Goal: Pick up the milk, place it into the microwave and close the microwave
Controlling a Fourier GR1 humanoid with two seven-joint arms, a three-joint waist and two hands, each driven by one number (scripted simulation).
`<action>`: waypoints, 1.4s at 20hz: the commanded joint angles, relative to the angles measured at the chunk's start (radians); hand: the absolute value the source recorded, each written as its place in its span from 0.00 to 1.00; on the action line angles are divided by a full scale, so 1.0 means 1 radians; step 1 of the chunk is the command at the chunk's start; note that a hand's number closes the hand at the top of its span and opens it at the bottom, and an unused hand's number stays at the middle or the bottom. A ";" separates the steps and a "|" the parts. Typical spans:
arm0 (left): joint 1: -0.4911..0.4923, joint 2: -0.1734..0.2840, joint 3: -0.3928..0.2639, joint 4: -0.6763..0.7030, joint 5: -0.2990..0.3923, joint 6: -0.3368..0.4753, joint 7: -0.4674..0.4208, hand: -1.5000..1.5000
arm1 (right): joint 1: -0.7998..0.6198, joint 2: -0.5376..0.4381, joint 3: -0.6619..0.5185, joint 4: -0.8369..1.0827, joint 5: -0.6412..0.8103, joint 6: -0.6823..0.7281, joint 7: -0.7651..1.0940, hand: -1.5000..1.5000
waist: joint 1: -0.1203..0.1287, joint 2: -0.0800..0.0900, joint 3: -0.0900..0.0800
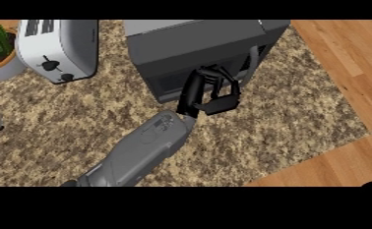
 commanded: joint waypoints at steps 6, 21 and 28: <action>-0.086 0.000 0.064 0.068 0.091 -0.027 -0.092 1.00 | -0.036 -0.043 -0.029 0.006 -0.060 0.021 0.037 0.00 | -0.023 0.008 0.001; -0.105 0.000 0.052 0.113 0.185 -0.042 -0.190 1.00 | -0.112 -0.117 -0.086 0.073 -0.103 0.025 0.070 0.00 | -0.014 0.026 0.005; -0.118 0.000 0.036 0.125 0.217 -0.048 -0.224 1.00 | -0.149 -0.162 -0.110 0.096 -0.115 0.037 0.079 0.00 | -0.018 0.030 0.005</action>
